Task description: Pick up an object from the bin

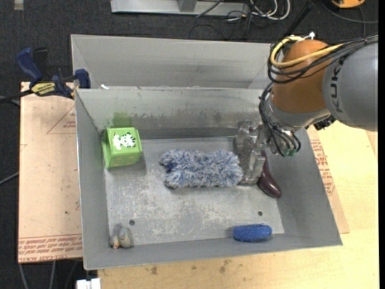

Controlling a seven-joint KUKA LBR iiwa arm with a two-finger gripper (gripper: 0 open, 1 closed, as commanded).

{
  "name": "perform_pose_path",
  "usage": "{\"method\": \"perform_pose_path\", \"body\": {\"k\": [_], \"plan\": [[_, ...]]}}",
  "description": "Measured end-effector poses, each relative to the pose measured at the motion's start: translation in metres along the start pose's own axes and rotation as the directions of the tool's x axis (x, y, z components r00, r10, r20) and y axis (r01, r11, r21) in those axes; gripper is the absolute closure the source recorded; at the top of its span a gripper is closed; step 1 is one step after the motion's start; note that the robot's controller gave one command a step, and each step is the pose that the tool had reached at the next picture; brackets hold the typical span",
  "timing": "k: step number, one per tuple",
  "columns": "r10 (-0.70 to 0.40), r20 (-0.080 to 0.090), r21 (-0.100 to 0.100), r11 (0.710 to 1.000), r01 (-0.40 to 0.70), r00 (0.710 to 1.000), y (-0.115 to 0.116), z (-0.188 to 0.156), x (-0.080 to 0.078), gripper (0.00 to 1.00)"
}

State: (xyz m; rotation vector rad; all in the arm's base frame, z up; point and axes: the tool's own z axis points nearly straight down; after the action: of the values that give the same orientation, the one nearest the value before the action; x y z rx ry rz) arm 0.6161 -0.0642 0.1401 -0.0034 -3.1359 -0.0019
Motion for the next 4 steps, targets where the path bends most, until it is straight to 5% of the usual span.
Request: {"method": "perform_pose_path", "body": {"k": [1, 2, 3, 4], "plan": [[-0.001, 0.007, 0.001, 1.000, 0.001, 1.000, 0.000, -0.005, -0.001, 0.00], [-0.099, 0.007, 0.001, 0.995, 0.099, 0.995, 0.037, 0.070, -0.014, 1.00], [-0.099, 0.007, 0.001, 0.995, 0.099, 0.995, 0.037, 0.070, -0.014, 1.00], [-0.122, 0.009, 0.002, 0.993, 0.122, 0.993, 0.044, -0.057, -0.005, 1.00]]}}
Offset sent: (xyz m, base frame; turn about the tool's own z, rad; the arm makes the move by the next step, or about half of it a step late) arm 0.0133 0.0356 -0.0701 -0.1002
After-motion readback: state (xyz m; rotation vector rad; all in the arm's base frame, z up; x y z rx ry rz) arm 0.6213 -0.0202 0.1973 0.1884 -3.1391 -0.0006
